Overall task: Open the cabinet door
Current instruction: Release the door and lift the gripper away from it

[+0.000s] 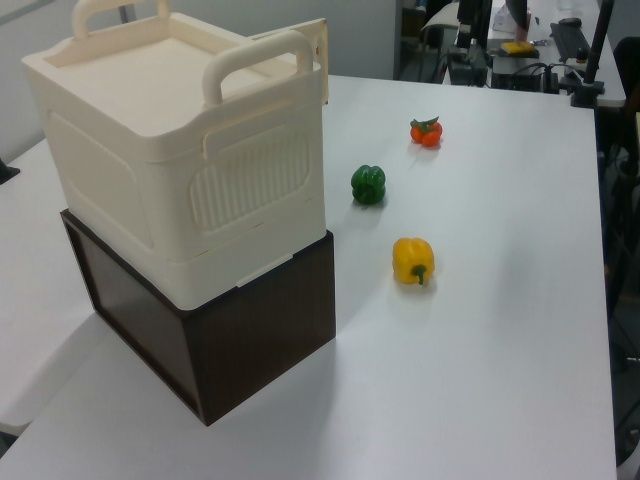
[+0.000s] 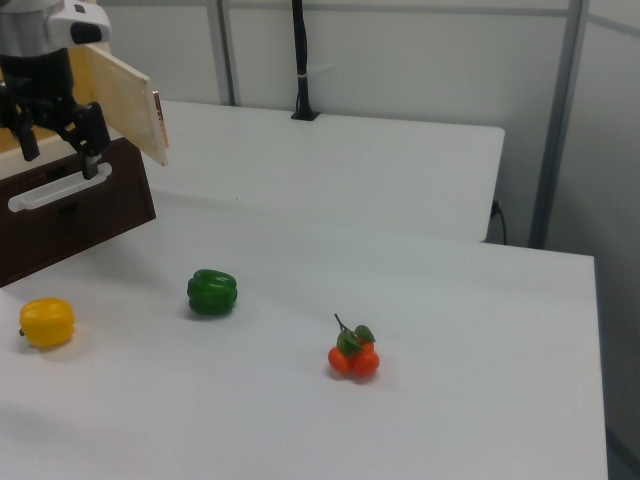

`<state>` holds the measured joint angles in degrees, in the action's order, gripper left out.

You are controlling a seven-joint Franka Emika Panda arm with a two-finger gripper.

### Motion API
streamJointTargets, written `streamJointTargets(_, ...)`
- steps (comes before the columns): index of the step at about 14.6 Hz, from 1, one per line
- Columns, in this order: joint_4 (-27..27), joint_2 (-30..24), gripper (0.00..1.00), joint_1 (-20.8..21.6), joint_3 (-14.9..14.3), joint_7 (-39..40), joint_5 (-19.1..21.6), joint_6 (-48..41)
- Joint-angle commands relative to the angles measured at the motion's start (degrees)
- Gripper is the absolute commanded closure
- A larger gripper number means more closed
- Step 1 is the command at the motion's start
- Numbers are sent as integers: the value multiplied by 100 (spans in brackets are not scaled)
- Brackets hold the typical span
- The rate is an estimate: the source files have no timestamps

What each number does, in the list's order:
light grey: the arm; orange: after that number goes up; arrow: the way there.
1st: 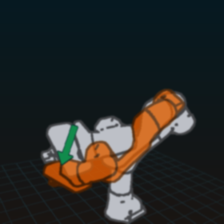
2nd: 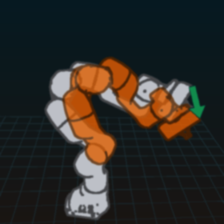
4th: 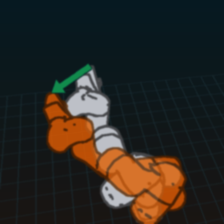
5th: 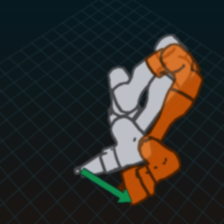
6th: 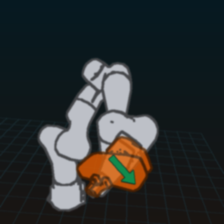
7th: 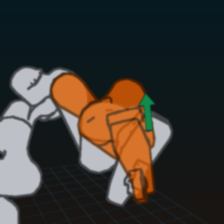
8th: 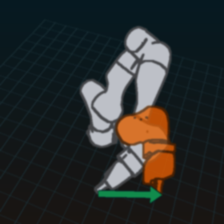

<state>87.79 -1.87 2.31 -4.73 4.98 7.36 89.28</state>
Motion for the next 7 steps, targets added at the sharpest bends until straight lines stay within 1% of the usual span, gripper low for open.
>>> streamJointTargets(1, 405, -94, 0, 191, -98, -76, -147, 740)
streamJointTargets(3, 406, -68, 0, 182, -98, 108, -156, 749)
streamJointTargets(7, 406, -94, 0, 182, -98, 74, -191, 679)
